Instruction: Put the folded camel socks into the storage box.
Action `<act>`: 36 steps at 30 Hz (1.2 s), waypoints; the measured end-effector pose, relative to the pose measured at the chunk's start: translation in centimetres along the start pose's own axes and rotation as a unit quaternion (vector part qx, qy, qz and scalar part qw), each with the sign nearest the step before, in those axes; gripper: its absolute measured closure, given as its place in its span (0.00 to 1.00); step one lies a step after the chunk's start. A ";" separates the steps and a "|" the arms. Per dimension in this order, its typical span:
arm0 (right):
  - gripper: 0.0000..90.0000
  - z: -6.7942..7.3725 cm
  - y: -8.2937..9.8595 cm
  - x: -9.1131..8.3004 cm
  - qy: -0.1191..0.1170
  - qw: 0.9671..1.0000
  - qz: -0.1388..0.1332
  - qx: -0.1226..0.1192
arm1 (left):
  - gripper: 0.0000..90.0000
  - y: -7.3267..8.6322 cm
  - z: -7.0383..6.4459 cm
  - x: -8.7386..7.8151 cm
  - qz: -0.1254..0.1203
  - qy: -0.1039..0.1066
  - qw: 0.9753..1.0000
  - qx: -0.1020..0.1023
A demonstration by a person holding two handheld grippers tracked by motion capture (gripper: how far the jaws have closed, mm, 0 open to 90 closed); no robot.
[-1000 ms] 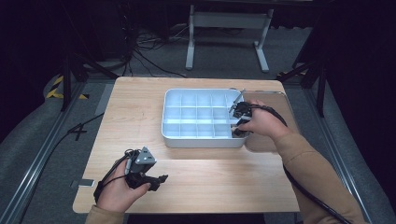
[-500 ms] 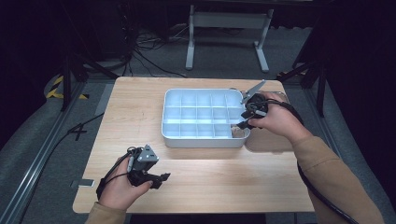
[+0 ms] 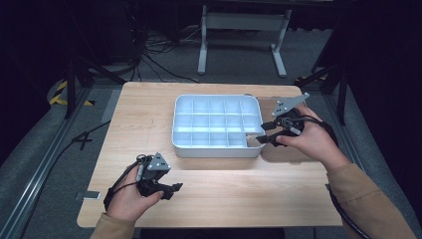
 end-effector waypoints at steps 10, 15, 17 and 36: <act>0.51 1.7 2.8 -0.6 -0.007 0.999 -0.034 0.021 | 0.37 -0.2 0.2 0.2 0.005 0.001 1.000 0.001; 0.51 2.6 4.4 -0.7 0.001 0.999 -0.037 0.029 | 0.37 -0.4 0.2 0.4 0.006 0.008 1.000 -0.001; 0.51 2.9 4.8 -0.6 0.003 0.999 -0.036 0.028 | 0.37 -0.5 0.3 0.5 0.008 0.009 1.000 0.003; 0.50 4.9 10.0 1.9 -0.008 0.997 -0.043 0.057 | 0.36 -1.0 0.7 1.2 0.018 0.015 1.000 0.007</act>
Point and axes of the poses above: each handheld gripper's, and its own axes: x roughly forward along the jaws, y roughly out of its underside, z roughly to its left, the point moved 1 cm from there along x, roughly forward along the jaws, and after that the axes turned 9 degrees about x, right-handed, at the moved point
